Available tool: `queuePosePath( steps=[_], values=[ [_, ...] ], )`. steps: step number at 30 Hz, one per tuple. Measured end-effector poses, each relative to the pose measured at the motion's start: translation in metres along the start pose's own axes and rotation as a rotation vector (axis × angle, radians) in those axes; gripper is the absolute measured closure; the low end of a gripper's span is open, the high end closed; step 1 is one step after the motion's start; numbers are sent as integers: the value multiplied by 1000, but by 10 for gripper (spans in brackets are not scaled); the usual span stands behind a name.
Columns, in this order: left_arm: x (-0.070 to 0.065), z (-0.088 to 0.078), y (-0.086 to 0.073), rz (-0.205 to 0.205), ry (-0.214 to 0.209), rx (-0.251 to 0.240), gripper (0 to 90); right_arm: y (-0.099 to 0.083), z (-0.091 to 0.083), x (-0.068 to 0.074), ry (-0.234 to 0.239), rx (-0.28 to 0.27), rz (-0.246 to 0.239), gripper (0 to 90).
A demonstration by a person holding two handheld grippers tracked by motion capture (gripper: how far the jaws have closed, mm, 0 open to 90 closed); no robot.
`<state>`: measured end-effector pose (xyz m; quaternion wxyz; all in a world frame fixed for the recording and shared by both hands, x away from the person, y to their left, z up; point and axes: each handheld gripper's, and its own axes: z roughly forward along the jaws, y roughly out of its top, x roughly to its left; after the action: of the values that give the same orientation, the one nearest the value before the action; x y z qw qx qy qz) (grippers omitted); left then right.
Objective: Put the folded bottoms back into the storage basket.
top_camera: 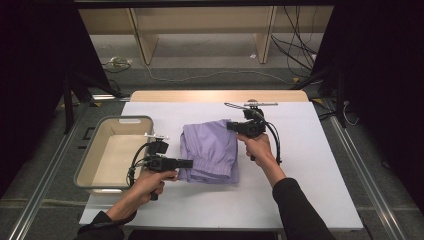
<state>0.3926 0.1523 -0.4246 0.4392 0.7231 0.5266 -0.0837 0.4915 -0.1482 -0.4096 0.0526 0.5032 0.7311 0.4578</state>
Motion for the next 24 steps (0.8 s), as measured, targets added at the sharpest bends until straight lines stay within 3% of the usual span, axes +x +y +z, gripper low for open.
queuePosePath(
  steps=[9, 24],
  values=[
    [-2, -10, 0, 14, -4, -12, 763, 5, -3, 14, 21, -11, -21, 857],
    [0, -27, -2, 18, -15, -35, 762, 9, -5, 24, 45, -29, -30, 857]
  ],
)
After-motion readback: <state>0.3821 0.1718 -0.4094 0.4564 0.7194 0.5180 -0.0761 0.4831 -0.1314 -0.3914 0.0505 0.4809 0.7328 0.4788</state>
